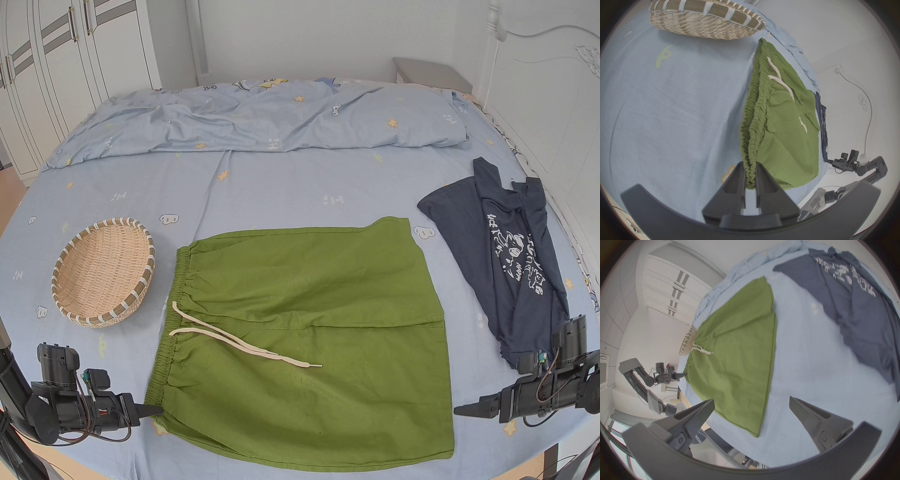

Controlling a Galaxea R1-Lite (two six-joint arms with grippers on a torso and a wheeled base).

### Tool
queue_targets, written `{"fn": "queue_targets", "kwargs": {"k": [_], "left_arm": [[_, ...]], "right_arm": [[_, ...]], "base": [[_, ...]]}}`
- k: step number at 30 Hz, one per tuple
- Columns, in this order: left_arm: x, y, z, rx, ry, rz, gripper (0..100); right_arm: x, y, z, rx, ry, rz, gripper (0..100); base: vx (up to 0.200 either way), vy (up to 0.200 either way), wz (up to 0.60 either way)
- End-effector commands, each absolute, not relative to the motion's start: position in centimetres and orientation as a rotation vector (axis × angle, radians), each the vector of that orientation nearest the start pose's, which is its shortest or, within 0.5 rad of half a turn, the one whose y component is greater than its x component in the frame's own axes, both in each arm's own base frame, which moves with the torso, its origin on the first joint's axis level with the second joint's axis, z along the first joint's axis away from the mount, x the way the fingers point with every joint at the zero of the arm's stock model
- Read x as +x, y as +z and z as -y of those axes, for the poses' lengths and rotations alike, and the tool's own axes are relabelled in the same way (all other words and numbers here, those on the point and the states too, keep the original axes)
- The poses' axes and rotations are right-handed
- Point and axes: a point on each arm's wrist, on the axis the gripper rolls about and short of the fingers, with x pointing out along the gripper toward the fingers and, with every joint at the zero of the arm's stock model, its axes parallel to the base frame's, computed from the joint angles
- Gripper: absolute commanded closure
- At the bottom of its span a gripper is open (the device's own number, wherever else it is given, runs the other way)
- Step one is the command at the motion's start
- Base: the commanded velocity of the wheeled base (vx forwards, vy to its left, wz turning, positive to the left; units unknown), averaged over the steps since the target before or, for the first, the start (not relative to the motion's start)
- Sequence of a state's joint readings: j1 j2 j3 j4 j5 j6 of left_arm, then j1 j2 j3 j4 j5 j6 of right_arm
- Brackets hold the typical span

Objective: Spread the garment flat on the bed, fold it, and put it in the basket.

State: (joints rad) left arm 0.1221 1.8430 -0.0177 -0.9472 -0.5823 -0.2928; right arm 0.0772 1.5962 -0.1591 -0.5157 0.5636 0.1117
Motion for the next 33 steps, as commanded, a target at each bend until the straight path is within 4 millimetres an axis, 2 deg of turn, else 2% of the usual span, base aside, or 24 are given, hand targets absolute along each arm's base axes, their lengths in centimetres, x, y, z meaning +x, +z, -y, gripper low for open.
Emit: {"fn": "queue_targets", "kwargs": {"k": [1,5,10,33], "left_arm": [[16.6,2.6,-0.6,-0.544,-0.331,-0.902,100],[16.7,2.6,-0.7,-0.541,-0.330,-0.898,100],[16.7,2.6,-0.7,-0.539,-0.332,-0.894,100],[16.7,2.6,-0.7,-0.541,-0.331,-0.900,100]], "right_arm": [[15.1,2.2,-3.2,0.316,0.574,-1.143,0],[14.1,1.5,-4.0,0.285,0.634,-1.156,0],[14.1,0.3,-4.7,0.270,0.664,-1.233,0],[14.5,0.0,-5.7,0.285,0.754,-1.217,0]], "base": [[0.000,0.000,0.00],[0.000,0.000,0.00],[0.000,0.000,0.00],[0.000,0.000,0.00]]}}
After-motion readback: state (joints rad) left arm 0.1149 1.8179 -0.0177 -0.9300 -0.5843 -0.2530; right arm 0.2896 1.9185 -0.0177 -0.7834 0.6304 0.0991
